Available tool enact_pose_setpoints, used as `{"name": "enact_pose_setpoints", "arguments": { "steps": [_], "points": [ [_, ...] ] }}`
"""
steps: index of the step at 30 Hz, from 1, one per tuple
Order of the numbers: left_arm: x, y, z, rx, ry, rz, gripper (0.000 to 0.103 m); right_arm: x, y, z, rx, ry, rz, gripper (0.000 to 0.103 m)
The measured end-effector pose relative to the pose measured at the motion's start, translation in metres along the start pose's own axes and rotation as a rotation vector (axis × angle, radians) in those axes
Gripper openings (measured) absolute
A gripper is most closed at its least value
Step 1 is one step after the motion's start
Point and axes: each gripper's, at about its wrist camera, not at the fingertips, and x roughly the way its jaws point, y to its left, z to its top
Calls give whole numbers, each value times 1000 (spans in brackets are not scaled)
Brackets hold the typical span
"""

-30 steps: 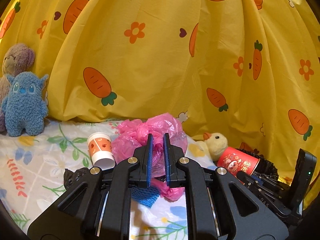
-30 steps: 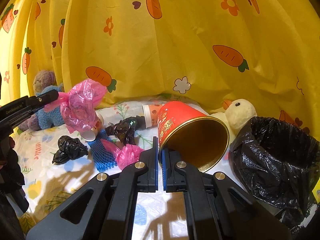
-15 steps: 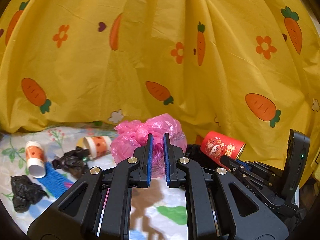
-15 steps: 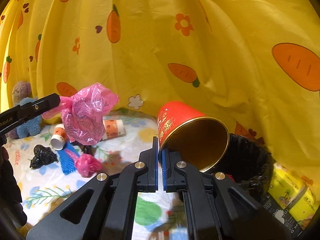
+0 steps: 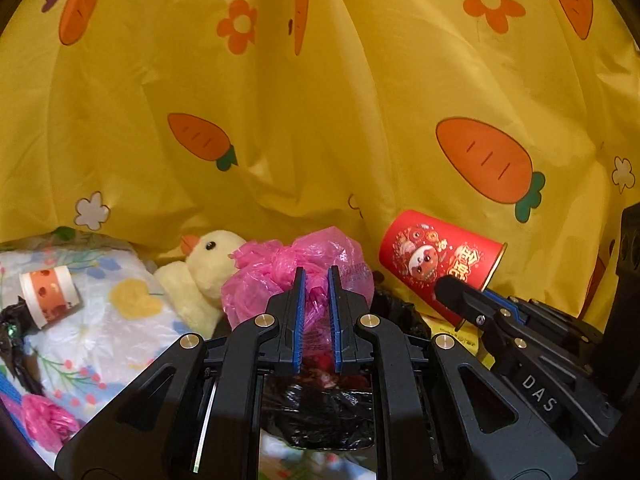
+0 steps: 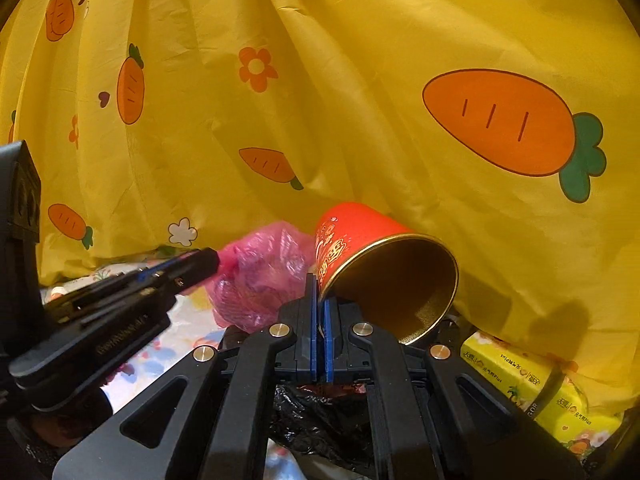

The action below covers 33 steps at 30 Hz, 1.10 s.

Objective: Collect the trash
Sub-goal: 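Carry the red cup and pink bag over the bin and release both, then move both tools back over the remaining trash on the table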

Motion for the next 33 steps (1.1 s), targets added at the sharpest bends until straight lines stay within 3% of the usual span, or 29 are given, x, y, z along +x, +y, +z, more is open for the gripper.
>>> {"name": "enact_pose_setpoints", "arguments": {
  "steps": [3, 4, 5, 11, 16, 17, 18, 20, 26, 33],
  "points": [
    [13, 6, -11, -14, 53, 16, 42, 8, -5, -1, 13, 17, -3, 4],
    [10, 13, -14, -43, 41, 26, 62, 11, -6, -1, 15, 21, -1, 4],
    [5, 21, -16, -73, 19, 40, 71, 13, -7, -2, 14, 23, 1, 4],
    [-36, 57, -14, -161, -49, 171, 86, 28, -2, -3, -3, 44, 8, 4],
    [-77, 76, -15, -210, -110, 251, 91, 42, -5, -5, 17, 76, 1, 4],
    [-84, 80, -16, -218, -122, 266, 93, 45, -5, -5, 18, 85, -1, 11],
    [-89, 83, -16, -224, -127, 280, 94, 47, -6, -5, 22, 94, -6, 26],
    [-98, 88, -17, -229, -135, 302, 95, 46, -8, -6, 35, 89, -12, 40],
    [-113, 92, -20, -211, -131, 362, 96, 35, -6, -5, 56, 65, -12, 49],
    [-126, 92, -37, -199, -91, 415, 96, 13, 10, -16, 58, 33, -11, 80]
  ]
}}
